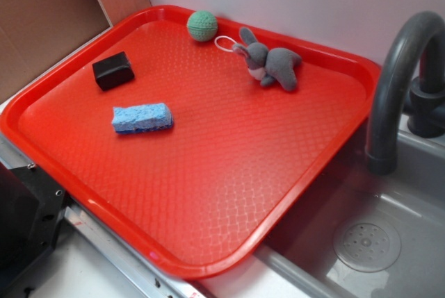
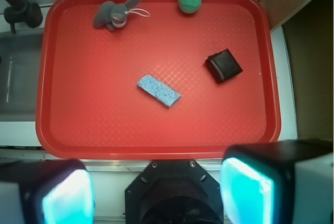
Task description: Grab the gray animal.
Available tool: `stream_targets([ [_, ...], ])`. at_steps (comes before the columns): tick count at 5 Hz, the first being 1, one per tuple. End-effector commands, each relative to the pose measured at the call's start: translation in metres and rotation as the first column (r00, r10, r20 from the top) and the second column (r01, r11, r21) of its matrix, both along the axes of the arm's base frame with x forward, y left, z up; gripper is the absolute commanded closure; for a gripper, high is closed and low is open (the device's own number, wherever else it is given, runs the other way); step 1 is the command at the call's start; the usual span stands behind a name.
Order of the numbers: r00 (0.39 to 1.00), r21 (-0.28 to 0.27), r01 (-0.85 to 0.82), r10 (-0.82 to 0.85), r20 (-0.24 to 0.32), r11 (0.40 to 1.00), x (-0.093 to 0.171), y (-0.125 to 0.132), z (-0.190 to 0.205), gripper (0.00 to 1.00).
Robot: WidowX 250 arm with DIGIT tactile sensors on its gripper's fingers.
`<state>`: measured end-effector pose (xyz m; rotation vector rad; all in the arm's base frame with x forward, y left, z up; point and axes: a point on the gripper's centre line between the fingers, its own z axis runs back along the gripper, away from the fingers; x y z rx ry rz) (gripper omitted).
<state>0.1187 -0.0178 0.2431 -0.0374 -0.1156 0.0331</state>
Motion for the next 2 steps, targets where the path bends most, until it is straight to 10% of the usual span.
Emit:
stream_targets([
  [1,1.000,0.000,0.000,0.000,0.000,1.000,0.000,0.000,0.000,0.00],
  [2,0.997,0.062,0.073,-0.072,-0.018,0.995,0.031,-0.003,-0.013,0.00],
])
